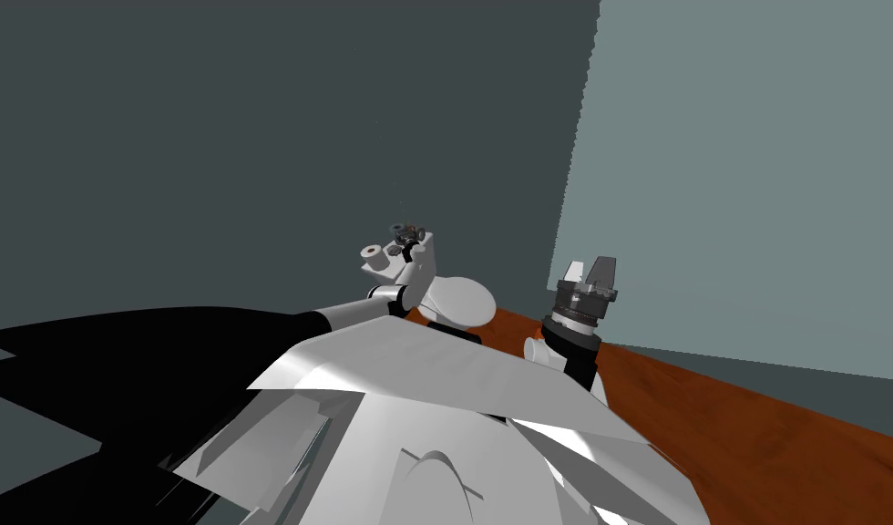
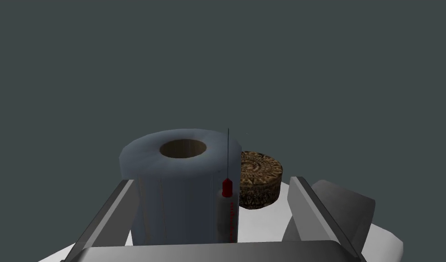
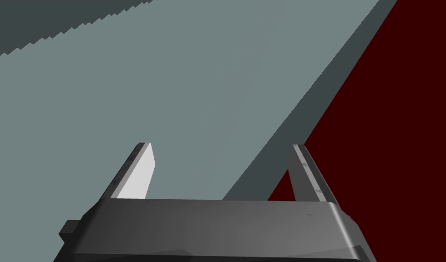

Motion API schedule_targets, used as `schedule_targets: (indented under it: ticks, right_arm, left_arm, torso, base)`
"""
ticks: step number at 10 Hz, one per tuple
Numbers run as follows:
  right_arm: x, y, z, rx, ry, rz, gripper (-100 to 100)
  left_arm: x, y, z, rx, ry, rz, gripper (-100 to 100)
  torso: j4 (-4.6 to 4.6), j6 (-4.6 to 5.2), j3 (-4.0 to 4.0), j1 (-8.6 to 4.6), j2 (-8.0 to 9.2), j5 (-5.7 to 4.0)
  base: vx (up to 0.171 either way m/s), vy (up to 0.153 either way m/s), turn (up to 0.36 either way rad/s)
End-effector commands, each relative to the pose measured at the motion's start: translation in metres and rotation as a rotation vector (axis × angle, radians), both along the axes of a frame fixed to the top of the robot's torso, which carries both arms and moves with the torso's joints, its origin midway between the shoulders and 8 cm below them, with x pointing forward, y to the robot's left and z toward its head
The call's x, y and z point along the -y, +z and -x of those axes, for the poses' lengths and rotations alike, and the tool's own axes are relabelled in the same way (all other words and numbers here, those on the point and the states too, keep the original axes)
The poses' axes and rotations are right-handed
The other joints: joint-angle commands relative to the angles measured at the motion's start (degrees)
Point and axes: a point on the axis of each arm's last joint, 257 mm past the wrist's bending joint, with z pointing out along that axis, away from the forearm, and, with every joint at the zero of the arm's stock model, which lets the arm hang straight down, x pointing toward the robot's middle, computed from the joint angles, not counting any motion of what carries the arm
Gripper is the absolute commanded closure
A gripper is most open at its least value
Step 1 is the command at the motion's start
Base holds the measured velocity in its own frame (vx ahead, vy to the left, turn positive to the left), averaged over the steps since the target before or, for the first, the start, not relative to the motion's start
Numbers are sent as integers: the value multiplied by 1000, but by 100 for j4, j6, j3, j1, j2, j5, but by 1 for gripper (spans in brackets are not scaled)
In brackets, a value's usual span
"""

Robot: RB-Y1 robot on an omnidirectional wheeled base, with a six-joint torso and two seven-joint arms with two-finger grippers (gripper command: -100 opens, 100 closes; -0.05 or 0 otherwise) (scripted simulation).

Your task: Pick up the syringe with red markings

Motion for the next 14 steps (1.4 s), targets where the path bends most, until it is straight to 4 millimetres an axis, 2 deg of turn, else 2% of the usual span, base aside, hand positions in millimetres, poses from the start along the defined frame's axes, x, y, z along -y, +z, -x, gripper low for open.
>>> schedule_targets:
  ticks: [1, 5, 7, 8, 12, 13, 14]
  right_arm:
    - [0, 0, 0, 0, 0, 0, 0]
    - [0, 0, 0, 0, 0, 0, 0]
    - [0, 0, 0, 0, 0, 0, 0]
    - [0, 0, 0, 0, 0, 0, 0]
    - [0, 0, 0, 0, 0, 0, 0]
    - [0, 0, 0, 0, 0, 0, 0]
    - [0, 0, 0, 0, 0, 0, 0]
  left_arm:
    - [5, 2, 5, -2, 15, -1, -100]
    - [19, 4, 25, -5, 75, 13, -100]
    - [20, 4, 24, -6, 70, 11, -100]
    - [20, 4, 24, -7, 71, 9, 100]
    - [18, 4, 25, -8, 76, 8, 100]
    - [18, 4, 25, -8, 76, 8, 0]
    - [12, 6, 15, -2, 47, -4, 100]
  torso:
    - [0, 0, 0, 0, 0, 0]
    - [0, -2, 1, 40, 1, 8]
    - [-1, -13, 0, 26, 1, 6]
    - [-1, -13, 0, 8, 2, 2]
    - [-3, 2, -6, -15, -10, -2]
    - [-3, 3, -7, -17, -12, -2]
    - [-3, 3, -8, -18, -13, -2]
  base:
    - [1, 67, -89]
    - [2, 142, -140]
    - [0, 63, -23]
    - [0, 7, -3]
    - [-1, 1, 8]
    - [0, 0, 0]
    - [3, -92, 227]
